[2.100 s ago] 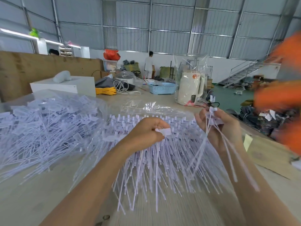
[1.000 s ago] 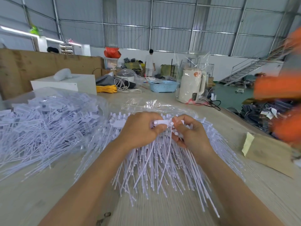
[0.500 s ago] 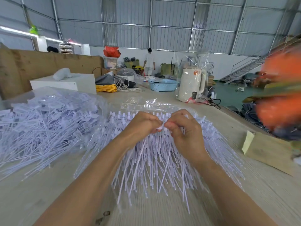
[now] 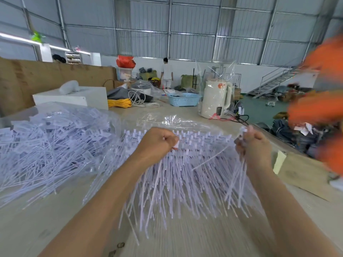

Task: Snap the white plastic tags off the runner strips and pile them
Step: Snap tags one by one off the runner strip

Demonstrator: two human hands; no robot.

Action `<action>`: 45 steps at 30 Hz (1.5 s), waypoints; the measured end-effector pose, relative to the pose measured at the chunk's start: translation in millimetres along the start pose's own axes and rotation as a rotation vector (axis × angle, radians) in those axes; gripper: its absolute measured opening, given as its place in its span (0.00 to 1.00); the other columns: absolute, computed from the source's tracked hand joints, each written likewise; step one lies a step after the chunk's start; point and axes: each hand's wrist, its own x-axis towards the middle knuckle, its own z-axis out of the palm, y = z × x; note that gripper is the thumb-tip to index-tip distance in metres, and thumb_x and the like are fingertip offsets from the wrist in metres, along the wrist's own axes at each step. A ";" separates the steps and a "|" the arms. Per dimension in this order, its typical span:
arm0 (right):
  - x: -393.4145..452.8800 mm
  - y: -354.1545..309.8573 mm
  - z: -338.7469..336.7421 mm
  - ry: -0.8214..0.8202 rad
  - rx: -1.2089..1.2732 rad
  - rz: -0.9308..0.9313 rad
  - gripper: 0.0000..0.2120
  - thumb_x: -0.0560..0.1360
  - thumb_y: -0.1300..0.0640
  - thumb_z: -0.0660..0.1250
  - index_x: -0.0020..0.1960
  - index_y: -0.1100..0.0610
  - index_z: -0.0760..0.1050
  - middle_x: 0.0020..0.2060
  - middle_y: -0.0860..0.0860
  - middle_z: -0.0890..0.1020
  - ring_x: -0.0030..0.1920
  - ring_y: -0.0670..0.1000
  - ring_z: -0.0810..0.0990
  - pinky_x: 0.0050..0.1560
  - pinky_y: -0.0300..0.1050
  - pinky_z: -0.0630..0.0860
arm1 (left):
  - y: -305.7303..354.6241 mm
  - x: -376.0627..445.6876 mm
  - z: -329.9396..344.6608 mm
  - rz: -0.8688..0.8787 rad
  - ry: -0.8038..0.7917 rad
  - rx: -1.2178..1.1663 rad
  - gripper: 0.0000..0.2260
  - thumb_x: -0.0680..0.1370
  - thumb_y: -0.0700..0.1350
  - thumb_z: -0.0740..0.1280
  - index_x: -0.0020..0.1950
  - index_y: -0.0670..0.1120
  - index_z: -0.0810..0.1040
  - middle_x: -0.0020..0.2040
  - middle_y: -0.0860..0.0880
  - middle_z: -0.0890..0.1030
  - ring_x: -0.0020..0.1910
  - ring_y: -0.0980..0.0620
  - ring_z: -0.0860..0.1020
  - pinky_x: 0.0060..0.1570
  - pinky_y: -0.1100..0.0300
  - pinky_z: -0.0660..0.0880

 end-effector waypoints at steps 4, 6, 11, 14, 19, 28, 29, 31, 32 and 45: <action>-4.1 -1.0 11.9 -0.203 0.246 0.173 0.05 0.79 0.61 0.60 0.46 0.58 0.73 0.35 0.52 0.75 0.28 0.45 0.73 0.23 0.33 0.69 | -3.0 -2.3 8.6 0.013 -0.108 0.079 0.10 0.78 0.40 0.62 0.42 0.50 0.81 0.41 0.51 0.81 0.43 0.46 0.77 0.48 0.55 0.74; -8.0 -2.4 18.4 -0.215 0.258 0.254 0.06 0.79 0.57 0.62 0.50 0.59 0.73 0.39 0.52 0.77 0.29 0.45 0.77 0.25 0.34 0.73 | -1.8 -3.7 5.4 -0.006 -0.193 0.043 0.15 0.77 0.36 0.60 0.46 0.56 0.79 0.51 0.50 0.79 0.47 0.53 0.77 0.48 0.54 0.74; -7.5 -7.2 14.1 -0.228 0.611 0.476 0.10 0.76 0.60 0.65 0.55 0.62 0.69 0.34 0.57 0.78 0.25 0.47 0.77 0.22 0.34 0.72 | -6.1 -4.9 -9.1 0.047 -0.327 0.051 0.22 0.75 0.30 0.62 0.51 0.59 0.70 0.48 0.51 0.74 0.46 0.56 0.75 0.46 0.65 0.71; -14.4 0.6 25.1 -0.311 0.460 0.514 0.06 0.74 0.65 0.64 0.51 0.65 0.73 0.36 0.60 0.80 0.26 0.47 0.78 0.22 0.33 0.73 | -7.6 -4.1 -9.0 0.093 -0.270 0.009 0.21 0.73 0.32 0.70 0.52 0.58 0.70 0.47 0.51 0.77 0.50 0.48 0.77 0.54 0.57 0.75; -29.6 14.6 45.6 -0.424 0.309 0.343 0.08 0.75 0.70 0.62 0.38 0.63 0.72 0.31 0.59 0.77 0.25 0.49 0.76 0.20 0.34 0.71 | -1.2 -0.8 -9.1 0.219 -0.111 -0.151 0.24 0.66 0.30 0.75 0.51 0.53 0.72 0.40 0.52 0.80 0.39 0.54 0.76 0.45 0.55 0.77; -47.2 10.2 58.4 -0.558 0.074 0.219 0.15 0.82 0.59 0.55 0.41 0.61 0.76 0.21 0.54 0.76 0.19 0.48 0.72 0.21 0.32 0.67 | 3.4 -2.1 3.2 0.255 0.002 -0.172 0.24 0.65 0.30 0.75 0.47 0.54 0.73 0.40 0.54 0.77 0.40 0.57 0.77 0.45 0.62 0.76; -46.8 9.2 58.9 -0.569 0.068 0.239 0.21 0.83 0.51 0.52 0.39 0.60 0.75 0.21 0.54 0.76 0.18 0.49 0.72 0.20 0.32 0.66 | 2.6 -1.6 4.2 0.257 0.011 -0.129 0.24 0.65 0.31 0.76 0.47 0.55 0.72 0.40 0.54 0.77 0.41 0.55 0.77 0.46 0.61 0.76; -45.8 12.5 57.4 -0.602 0.063 0.196 0.29 0.76 0.36 0.51 0.37 0.58 0.76 0.25 0.55 0.77 0.21 0.50 0.73 0.23 0.35 0.68 | 1.5 -1.1 5.4 0.268 0.033 -0.028 0.24 0.65 0.33 0.77 0.46 0.58 0.70 0.42 0.54 0.77 0.42 0.52 0.78 0.46 0.62 0.75; -46.8 14.5 55.9 -0.616 0.003 0.125 0.28 0.71 0.32 0.55 0.38 0.56 0.77 0.27 0.55 0.77 0.24 0.50 0.73 0.26 0.37 0.69 | 1.3 -0.9 5.9 0.275 0.047 0.020 0.25 0.65 0.35 0.77 0.46 0.58 0.69 0.43 0.54 0.76 0.42 0.53 0.78 0.45 0.64 0.74; -41.9 24.5 51.0 -0.587 -0.015 -0.109 0.10 0.78 0.61 0.64 0.38 0.55 0.75 0.29 0.51 0.79 0.26 0.47 0.74 0.27 0.36 0.71 | 15.4 -6.7 3.1 0.528 0.020 0.814 0.19 0.75 0.52 0.68 0.63 0.45 0.75 0.59 0.48 0.76 0.58 0.48 0.73 0.59 0.60 0.59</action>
